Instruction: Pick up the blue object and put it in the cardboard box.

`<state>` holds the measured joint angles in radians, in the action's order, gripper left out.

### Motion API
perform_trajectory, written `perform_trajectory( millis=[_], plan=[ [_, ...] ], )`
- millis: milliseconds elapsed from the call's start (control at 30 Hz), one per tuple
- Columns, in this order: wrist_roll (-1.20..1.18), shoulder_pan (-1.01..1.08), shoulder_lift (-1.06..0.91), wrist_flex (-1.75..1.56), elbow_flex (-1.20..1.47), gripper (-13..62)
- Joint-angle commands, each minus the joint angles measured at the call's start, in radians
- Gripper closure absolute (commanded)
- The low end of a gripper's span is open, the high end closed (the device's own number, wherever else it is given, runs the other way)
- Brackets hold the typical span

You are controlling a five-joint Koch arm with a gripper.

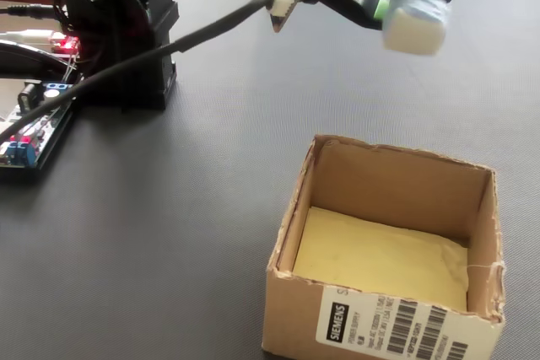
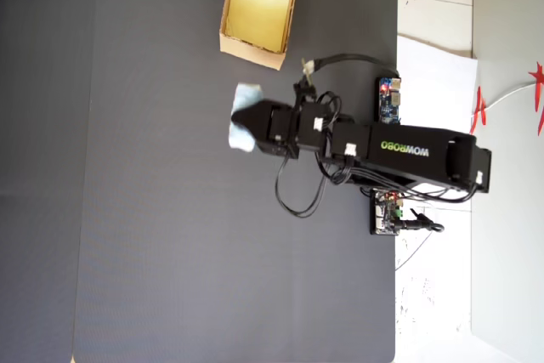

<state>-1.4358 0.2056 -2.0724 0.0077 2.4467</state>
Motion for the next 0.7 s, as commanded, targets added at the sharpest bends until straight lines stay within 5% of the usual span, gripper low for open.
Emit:
perform_trajectory(
  millis=[0, 667],
  plan=[
    [-0.003, 0.066, 0.017, -0.114, -0.123, 49.3],
    [0.032, 0.569, 0.354, -0.061, -0.408, 49.3]
  ],
)
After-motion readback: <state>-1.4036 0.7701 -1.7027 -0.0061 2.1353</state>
